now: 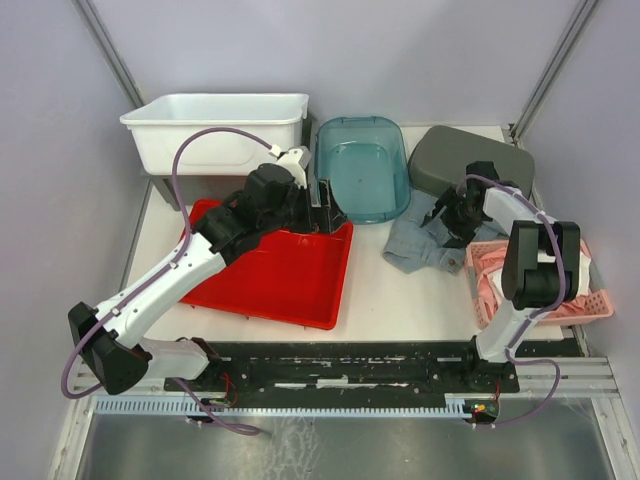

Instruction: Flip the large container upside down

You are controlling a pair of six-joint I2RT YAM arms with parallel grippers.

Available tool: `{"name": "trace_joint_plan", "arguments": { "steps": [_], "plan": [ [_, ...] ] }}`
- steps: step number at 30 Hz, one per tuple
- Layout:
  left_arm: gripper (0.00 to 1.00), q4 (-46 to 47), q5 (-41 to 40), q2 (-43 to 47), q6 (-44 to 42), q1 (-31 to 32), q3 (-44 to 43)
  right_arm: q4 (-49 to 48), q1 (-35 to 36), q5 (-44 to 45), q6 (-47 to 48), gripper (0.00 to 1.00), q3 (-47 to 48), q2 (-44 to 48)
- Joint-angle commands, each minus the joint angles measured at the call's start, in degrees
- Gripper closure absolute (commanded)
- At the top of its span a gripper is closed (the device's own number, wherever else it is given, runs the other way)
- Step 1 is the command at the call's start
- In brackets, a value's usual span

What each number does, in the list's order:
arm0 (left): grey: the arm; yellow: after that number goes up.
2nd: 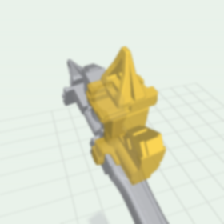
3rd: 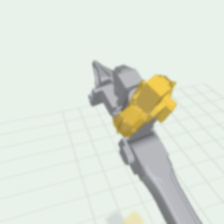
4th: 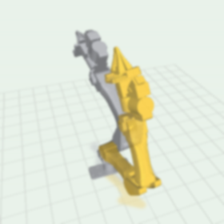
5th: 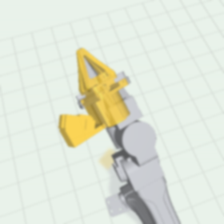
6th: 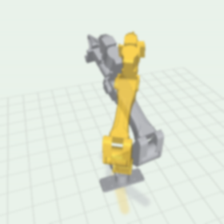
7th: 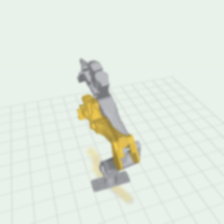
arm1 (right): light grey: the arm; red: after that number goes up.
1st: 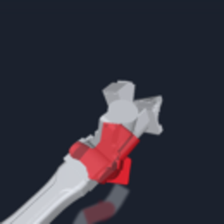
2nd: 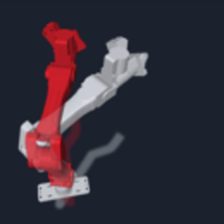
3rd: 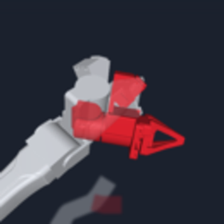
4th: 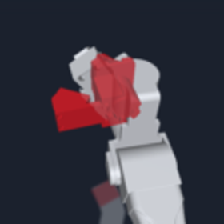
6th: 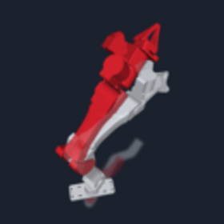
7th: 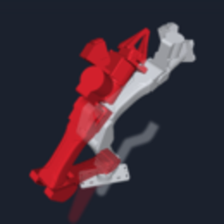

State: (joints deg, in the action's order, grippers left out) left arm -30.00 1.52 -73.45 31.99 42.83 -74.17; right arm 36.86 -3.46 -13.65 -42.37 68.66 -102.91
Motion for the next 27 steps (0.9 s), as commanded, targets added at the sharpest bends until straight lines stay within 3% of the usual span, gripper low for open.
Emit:
{"name": "trace_joint_plan", "arguments": {
  "steps": [1,4,8,16,21,27],
  "plan": [
    [0.03,1.0,-0.9,1.9,-1.9,-0.2,-0.8,8.5,0.0,5.2,4.3,0.12,3.0,5.9],
    [0.04,-0.4,-2.6,1.8,-2.2,-0.2,-1.9,11.4,3.5,9.6,7.3,0.12,14.0,9.9],
    [0.04,-2.1,-6.3,2.6,-1.9,-0.2,-2.7,10.8,11.6,12.8,8.4,0.09,23.6,7.8],
    [0.04,-8.7,-15.1,7.9,3.5,-5.4,-0.6,18.1,28.5,17.4,12.1,0.06,49.4,-10.9],
    [0.04,-13.7,-15.6,10.0,7.0,-7.5,7.5,25.8,34.5,18.8,16.3,0.07,65.0,-23.4],
    [0.06,-9.5,-10.4,10.3,14.6,-10.4,20.7,25.2,36.7,18.4,18.6,0.12,66.6,-28.9]
  ]
}}
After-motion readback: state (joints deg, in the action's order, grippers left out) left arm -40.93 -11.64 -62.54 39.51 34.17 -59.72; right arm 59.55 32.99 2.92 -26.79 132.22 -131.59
